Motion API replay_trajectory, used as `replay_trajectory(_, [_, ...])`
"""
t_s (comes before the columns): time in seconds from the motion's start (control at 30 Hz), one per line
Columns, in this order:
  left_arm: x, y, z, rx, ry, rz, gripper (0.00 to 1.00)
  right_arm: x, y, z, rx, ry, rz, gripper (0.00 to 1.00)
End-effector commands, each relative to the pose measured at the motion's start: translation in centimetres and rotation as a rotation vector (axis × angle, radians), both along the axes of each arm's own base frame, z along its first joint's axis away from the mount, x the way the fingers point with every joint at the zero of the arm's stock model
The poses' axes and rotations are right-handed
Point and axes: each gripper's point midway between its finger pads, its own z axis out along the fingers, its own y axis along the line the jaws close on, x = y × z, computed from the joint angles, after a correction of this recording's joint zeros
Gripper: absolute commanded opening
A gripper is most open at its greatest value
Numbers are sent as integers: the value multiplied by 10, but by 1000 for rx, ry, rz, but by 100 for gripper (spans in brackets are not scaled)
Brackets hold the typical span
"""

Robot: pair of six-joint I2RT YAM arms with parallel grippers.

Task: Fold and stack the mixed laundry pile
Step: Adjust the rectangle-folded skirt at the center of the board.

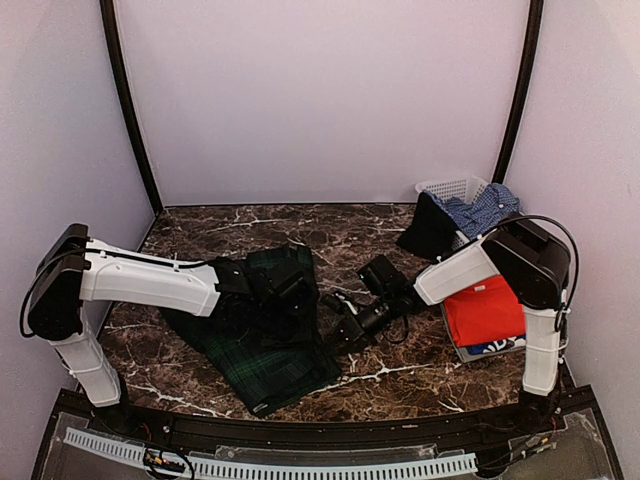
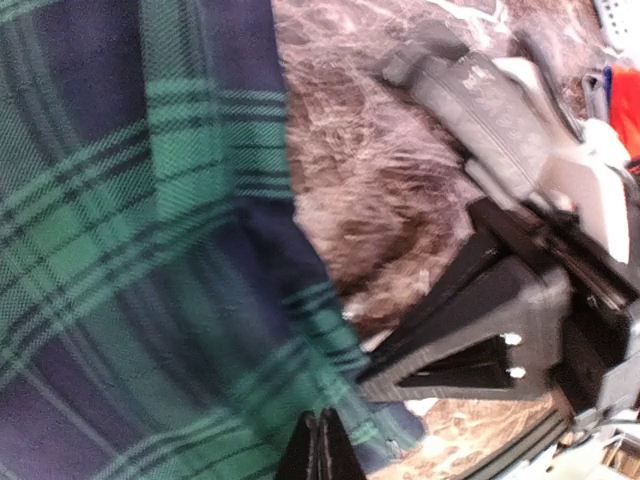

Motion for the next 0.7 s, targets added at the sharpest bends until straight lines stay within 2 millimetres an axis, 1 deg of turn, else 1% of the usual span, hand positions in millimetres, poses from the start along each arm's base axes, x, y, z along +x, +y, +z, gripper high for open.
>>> replay_trajectory(0.0, [1,-22,18,-69,-40,-60,0,0,2,-1,29,0,7,0])
replay_trajectory(0.13, [1,-21,21,-69,-46,-59,0,0,2,-3,27,3,8,0])
replay_trajectory(0.2, [1,-13,21,-39,-49,-47,2,-1,2,-3,26,7,9,0])
replay_trajectory(0.23, [3,-7,21,-21,-59,-26,6,-1,2,-2,26,7,8,0])
replay_trajectory(0.27, [2,0,24,-1,-60,-15,15,-1,2,-2,25,4,8,0])
replay_trajectory(0.3, [5,7,30,11,-86,9,20,-1,1,-1,23,-2,5,0])
replay_trajectory(0.33, [5,18,27,46,-83,26,29,0,1,1,23,-9,3,0])
replay_trajectory(0.37, [12,27,32,52,-99,57,34,0,0,3,22,-15,1,0])
replay_trajectory(0.4, [13,38,28,77,-92,72,42,0,0,4,19,-19,2,0])
replay_trajectory(0.43, [21,47,31,73,-94,97,45,0,0,5,17,-23,1,0])
replay_trajectory(0.47, [24,54,27,77,-91,106,47,1,0,5,15,-26,0,0])
replay_trajectory(0.5, [32,61,29,67,-90,118,48,1,-1,4,13,-25,0,3])
replay_trajectory(0.53, [36,65,27,65,-93,109,49,0,-1,4,13,-23,1,5])
replay_trajectory(0.57, [43,69,27,51,-86,118,49,0,0,3,13,-21,0,7])
replay_trajectory(0.63, [51,71,25,45,-82,104,49,1,0,5,20,-23,-2,8])
replay_trajectory(0.67, [53,69,26,43,-91,81,49,1,1,5,20,-22,-3,8])
